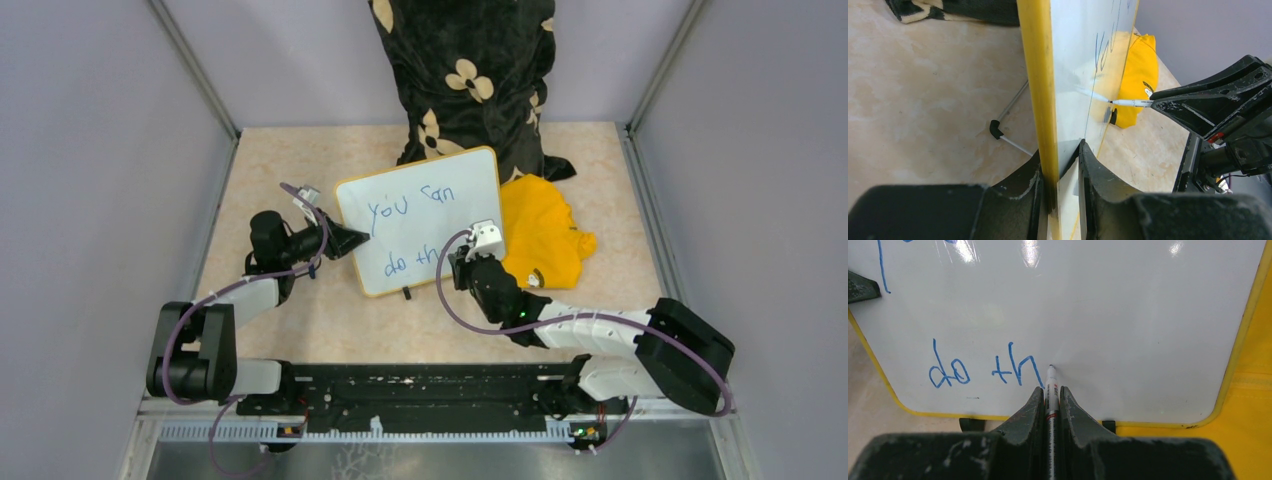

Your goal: Write a sentence on the whiteboard

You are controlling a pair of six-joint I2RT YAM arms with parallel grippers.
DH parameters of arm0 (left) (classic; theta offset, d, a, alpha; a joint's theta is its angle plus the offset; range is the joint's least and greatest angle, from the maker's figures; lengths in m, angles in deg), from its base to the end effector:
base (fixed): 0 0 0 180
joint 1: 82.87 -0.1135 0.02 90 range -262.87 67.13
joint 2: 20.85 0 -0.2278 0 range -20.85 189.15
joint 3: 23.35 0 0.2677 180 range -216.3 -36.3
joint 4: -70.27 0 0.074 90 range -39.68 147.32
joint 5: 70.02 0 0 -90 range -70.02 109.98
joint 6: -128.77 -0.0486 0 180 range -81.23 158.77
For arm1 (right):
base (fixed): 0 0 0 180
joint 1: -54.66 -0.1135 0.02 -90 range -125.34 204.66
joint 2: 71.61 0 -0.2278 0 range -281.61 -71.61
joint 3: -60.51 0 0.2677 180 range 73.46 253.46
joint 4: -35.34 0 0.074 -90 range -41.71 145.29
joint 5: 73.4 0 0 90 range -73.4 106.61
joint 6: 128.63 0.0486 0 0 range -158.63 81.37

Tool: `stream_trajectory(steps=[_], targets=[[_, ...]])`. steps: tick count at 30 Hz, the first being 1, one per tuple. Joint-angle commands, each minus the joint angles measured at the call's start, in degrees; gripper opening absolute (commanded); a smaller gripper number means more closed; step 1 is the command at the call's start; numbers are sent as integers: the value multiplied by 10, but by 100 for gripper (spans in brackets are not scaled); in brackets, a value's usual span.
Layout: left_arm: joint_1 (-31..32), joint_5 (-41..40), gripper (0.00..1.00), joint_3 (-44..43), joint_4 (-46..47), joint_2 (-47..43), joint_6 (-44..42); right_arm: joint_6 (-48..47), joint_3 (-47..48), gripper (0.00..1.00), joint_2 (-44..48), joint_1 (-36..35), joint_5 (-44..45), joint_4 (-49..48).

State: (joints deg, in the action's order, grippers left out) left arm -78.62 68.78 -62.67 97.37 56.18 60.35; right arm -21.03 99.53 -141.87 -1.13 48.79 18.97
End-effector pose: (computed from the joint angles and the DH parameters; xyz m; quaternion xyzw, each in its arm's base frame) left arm 0.2814 -0.0576 0.1522 0.1553 0.7325 -0.4398 0.4959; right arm 0.1806 0.2197 0.1595 -0.0894 0.7750 0.1738 0.6010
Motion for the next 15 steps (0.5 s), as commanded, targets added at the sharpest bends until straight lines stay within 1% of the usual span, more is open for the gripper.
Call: stream_trajectory(steps=[1,15], targets=[[3,-57,0,-3,-35,14,-53,-2,26,0,-6,9,-4,-31],[3,-56,0,-3,-36,15,-52,25,-16,0,8,9,-6,-22]])
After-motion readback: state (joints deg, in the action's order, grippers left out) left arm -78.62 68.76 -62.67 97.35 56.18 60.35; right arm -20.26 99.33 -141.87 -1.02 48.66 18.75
